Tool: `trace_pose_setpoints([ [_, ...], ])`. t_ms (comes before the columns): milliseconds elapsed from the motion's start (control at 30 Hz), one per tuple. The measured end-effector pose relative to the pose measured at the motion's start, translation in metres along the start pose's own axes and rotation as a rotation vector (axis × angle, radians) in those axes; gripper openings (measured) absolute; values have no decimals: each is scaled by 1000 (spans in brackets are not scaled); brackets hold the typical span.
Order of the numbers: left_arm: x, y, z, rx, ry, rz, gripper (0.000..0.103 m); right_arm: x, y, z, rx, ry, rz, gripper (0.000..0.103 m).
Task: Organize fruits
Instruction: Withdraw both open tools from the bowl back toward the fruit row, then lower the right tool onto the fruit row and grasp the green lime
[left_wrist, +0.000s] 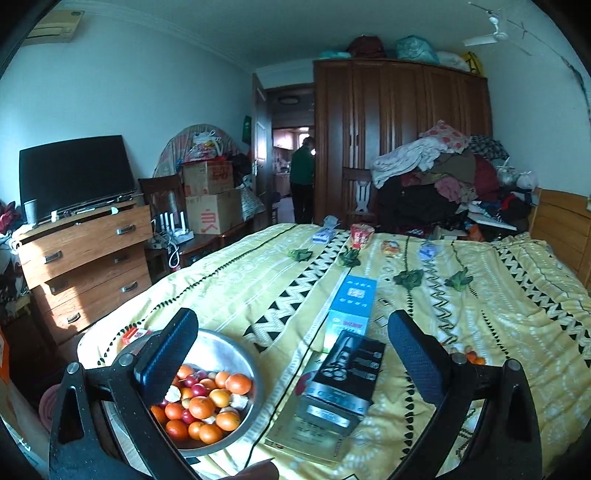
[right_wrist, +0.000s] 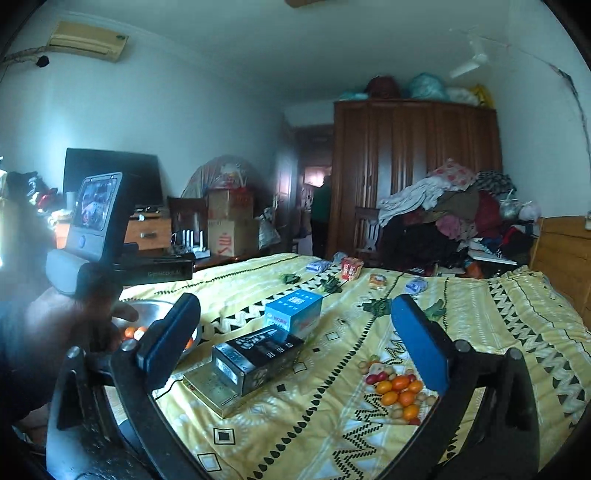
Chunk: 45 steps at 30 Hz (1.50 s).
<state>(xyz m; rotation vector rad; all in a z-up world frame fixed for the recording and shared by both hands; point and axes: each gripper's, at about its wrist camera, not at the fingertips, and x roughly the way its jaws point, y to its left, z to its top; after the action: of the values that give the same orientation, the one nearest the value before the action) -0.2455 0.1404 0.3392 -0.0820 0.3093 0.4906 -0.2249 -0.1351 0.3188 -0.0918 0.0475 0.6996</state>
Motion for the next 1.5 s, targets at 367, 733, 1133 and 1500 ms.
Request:
trace_pose_setpoints([
  [367,-38,-53,14,68,-132,-150,103,-33,-51,-24,31,36,-137,103],
  [733,29,-123,-16,163,68,-406,103,0,-114,-60,226,223,-90,98],
  [1133,173,-207,-135,248,342,-539,102,148,-202,-129,441,496,18,68],
  [1500,248,-247,-219,266,506,-619,102,275,-223,-181,351,670,89,68],
])
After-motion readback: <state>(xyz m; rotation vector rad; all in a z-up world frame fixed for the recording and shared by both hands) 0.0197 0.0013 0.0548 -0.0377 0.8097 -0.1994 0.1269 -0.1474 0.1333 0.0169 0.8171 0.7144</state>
